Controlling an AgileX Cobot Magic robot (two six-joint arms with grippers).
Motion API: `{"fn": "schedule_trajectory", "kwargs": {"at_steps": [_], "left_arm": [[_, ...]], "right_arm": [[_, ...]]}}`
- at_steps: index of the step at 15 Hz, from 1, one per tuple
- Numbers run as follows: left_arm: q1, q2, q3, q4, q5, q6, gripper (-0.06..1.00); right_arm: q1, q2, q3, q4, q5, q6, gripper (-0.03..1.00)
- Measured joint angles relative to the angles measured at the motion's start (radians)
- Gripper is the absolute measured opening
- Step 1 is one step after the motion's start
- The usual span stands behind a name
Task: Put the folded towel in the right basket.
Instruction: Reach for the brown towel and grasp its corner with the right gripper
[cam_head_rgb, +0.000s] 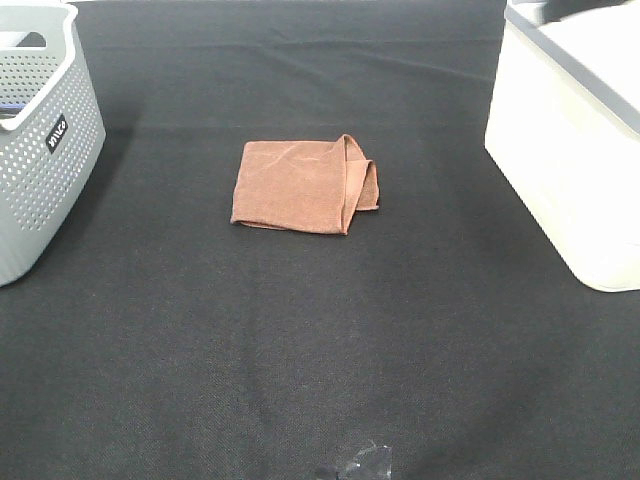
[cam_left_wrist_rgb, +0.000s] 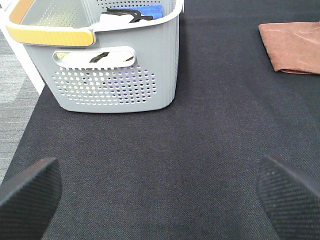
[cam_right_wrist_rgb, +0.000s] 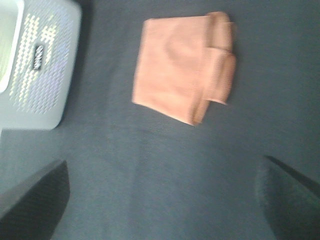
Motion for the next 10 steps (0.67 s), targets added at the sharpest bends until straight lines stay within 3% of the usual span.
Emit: {"fn": "schedule_trajectory", "kwargs": {"at_steps": [4,10], "left_arm": [[0.000,0.000,0.000,0.000,0.000,0.000,0.99],[0.000,0.000,0.000,0.000,0.000,0.000,0.99]], "right_arm": [[0.091,0.259,-0.198,-0.004,-0.003,-0.003,0.96],[0.091,0.387,-0.201,0.034,-0.074,-0.003,0.96]]}}
